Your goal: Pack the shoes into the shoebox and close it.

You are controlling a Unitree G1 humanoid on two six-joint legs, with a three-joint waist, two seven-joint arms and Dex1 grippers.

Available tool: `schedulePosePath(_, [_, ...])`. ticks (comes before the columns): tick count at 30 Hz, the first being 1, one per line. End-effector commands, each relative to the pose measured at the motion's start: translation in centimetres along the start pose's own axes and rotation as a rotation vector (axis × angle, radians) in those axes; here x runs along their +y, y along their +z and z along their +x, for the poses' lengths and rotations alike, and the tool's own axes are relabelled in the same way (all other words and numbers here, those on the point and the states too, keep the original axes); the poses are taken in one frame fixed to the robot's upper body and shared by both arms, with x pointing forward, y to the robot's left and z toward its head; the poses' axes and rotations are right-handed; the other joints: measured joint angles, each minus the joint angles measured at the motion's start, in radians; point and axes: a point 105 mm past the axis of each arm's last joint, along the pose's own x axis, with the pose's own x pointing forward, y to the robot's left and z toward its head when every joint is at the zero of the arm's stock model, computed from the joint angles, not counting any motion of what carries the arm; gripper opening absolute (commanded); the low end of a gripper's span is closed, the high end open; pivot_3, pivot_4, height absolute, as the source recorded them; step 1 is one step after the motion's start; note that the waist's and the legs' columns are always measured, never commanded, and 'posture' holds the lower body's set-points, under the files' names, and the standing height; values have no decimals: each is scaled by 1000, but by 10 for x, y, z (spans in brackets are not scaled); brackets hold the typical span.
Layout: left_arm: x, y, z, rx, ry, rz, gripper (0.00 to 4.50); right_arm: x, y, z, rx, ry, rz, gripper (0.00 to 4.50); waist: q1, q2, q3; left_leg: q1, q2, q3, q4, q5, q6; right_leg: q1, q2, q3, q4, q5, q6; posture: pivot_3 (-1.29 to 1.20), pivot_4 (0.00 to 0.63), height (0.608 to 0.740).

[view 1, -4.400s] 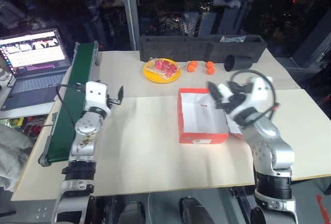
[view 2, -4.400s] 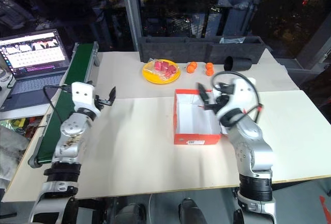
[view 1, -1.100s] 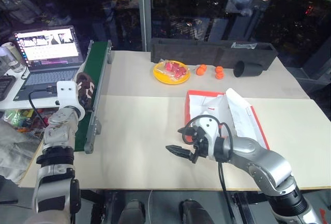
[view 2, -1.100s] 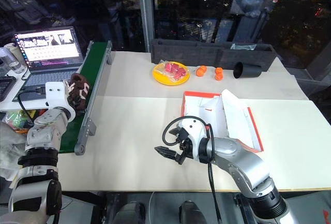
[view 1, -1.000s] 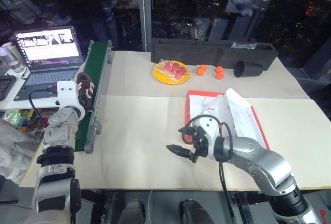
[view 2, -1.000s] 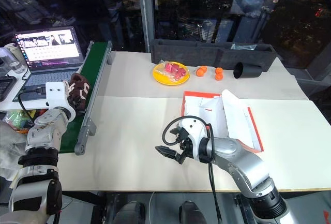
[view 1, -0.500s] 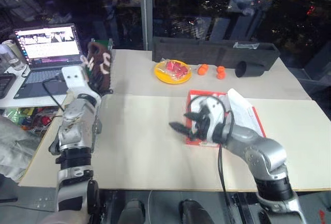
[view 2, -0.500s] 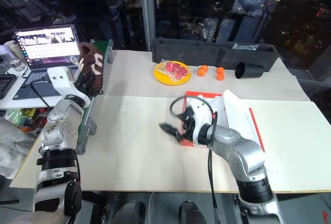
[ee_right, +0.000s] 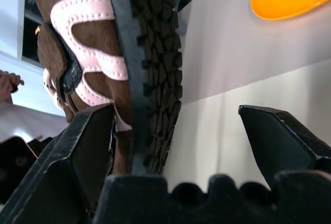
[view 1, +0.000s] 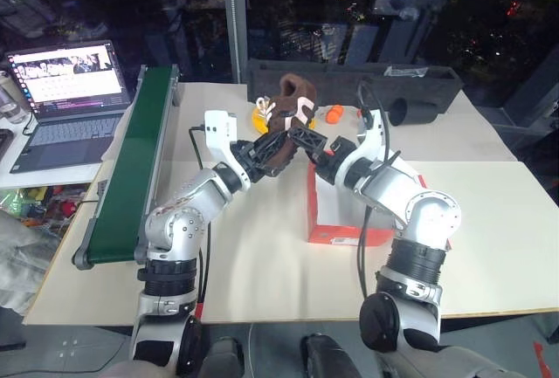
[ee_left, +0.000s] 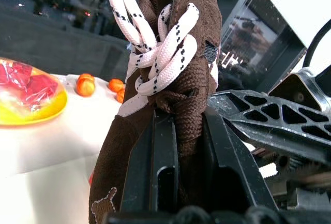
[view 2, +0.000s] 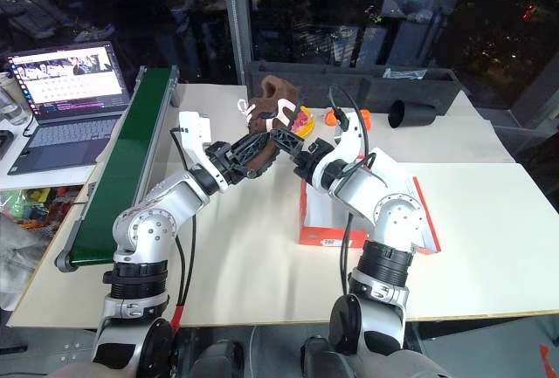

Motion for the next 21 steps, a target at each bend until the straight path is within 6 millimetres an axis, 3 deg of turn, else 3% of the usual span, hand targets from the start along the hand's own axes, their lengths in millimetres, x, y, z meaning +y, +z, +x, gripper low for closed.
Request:
schedulePosePath(1, [-21, 3, 5, -8, -104, 9, 108, 18, 22, -2, -83, 37, -10, 4500, 0, 0, 0, -1, 0, 0, 0, 0, 0, 0, 0, 0, -1, 0, 0, 0, 150, 710])
schedulePosePath(4, [-22, 2, 6, -3, -108, 14, 108, 16, 26, -4, -106, 21, 0, 4500, 2, 0, 0, -1, 0, -1, 0, 0, 0, 0, 0, -1, -1, 0, 0, 0, 150, 710])
schedulePosePath(7, [-22, 3, 7, -2, -108, 18, 108, 14, 27, -5, -115, 4, -4, 3843, 3, 0, 0, -2, 0, -2, 0, 0, 0, 0, 0, -2, -2, 0, 0, 0, 150, 710])
schedulePosePath(17, [-18, -1, 6, 25, -91, 46, 108, 20, 25, -5, -108, 30, -17, 531, 3, 1, 0, -3, 0, -2, 0, 0, 0, 0, 0, -2, -2, 0, 0, 0, 150, 710])
schedulePosePath(21, [-15, -3, 6, 47, -76, 105, 108, 25, 24, -5, -111, 57, -28, 531, 3, 1, 0, -3, 0, -2, 0, 0, 0, 0, 0, -3, -2, 0, 0, 0, 150, 710])
